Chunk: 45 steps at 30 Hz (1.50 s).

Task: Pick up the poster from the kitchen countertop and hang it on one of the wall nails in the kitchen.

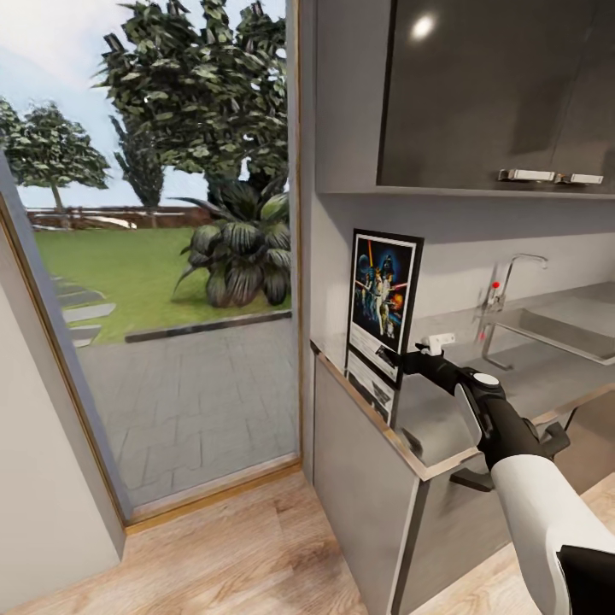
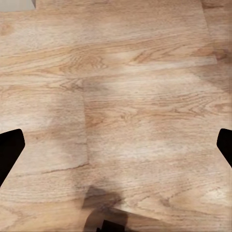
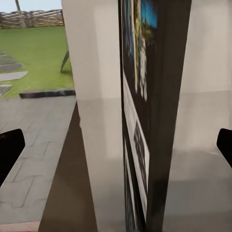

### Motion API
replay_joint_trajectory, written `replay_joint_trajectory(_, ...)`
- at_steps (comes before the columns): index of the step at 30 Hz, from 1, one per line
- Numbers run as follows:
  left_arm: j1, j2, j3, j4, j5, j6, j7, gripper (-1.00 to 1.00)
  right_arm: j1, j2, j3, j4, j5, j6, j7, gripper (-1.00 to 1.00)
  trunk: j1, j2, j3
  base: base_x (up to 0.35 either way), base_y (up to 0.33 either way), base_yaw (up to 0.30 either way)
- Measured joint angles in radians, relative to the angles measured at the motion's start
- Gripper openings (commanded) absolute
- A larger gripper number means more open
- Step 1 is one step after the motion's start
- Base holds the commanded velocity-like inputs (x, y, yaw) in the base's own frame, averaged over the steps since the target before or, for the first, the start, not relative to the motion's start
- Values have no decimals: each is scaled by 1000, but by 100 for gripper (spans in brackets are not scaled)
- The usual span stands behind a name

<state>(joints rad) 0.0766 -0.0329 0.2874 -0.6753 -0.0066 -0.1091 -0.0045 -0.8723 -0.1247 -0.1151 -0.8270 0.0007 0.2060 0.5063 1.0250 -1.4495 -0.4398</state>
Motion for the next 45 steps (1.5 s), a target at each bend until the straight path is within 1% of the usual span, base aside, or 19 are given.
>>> replay_joint_trajectory(45,0,0,0,-1,0,0,0,100,0,0,-1,-2,-5,-16,0,100,0,0,0,12,-5,0)
